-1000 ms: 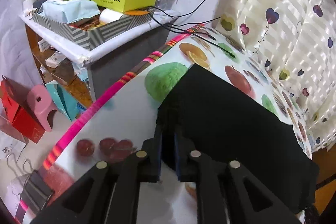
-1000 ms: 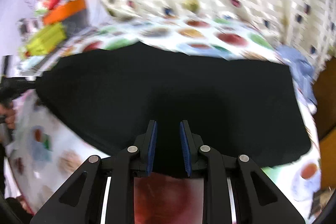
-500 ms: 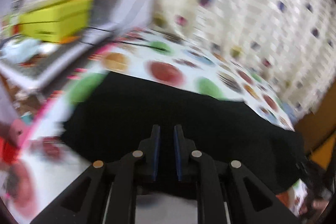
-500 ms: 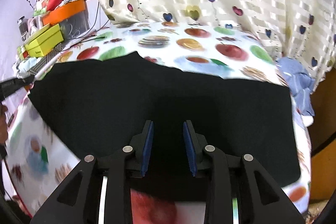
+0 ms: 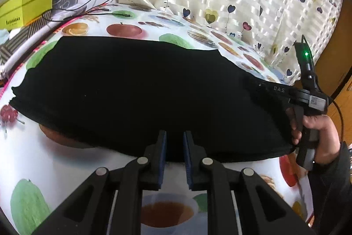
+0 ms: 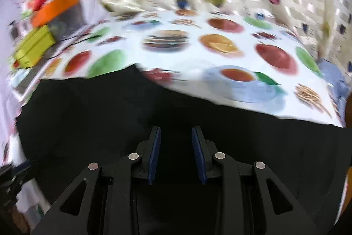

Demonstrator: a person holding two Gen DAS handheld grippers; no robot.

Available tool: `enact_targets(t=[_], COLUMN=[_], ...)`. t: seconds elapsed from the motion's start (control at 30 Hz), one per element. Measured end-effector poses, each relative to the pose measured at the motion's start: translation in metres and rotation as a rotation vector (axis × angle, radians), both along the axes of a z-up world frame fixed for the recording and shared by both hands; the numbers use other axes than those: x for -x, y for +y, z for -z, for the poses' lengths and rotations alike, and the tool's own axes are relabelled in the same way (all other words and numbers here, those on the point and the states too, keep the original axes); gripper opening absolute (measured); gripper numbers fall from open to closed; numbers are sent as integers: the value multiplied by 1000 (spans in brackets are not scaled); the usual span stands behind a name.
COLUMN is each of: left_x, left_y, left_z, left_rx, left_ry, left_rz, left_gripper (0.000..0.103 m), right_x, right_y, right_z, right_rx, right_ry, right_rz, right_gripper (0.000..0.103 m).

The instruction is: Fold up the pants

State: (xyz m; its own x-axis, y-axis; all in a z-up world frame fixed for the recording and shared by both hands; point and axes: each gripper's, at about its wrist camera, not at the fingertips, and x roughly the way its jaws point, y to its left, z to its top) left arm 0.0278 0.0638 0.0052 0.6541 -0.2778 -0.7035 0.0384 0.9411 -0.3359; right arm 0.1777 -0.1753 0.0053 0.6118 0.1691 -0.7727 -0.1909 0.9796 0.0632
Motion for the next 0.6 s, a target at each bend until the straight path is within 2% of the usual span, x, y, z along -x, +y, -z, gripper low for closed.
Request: enact_targets(t=[0.07, 0.13, 0.27, 0.37, 0.47, 0.6], left_x=[-2, -2, -2, -1, 1, 7], left_y=[1, 0, -1, -2, -6, -14], left_z=[1, 1, 1, 1, -3, -2], left_rx=[8, 2, 12, 8, -10, 0], left_ry=[1, 0, 0, 1, 9, 11], left_rz=[-3, -4, -8, -13, -31, -5], left_gripper=[17, 17, 17, 17, 18, 20], right_x=[6, 26, 81, 123, 147, 156], right_y=[-11, -20, -30, -43, -44, -41], right_z=[-3, -8, 0, 3, -3, 3], right_rx=[-6, -34, 67, 89, 142, 92], right_ry=[6, -5, -35, -87, -110, -74], right_rz=[33, 13, -35, -62, -55, -64], right_gripper=[31, 31, 31, 34, 34, 34])
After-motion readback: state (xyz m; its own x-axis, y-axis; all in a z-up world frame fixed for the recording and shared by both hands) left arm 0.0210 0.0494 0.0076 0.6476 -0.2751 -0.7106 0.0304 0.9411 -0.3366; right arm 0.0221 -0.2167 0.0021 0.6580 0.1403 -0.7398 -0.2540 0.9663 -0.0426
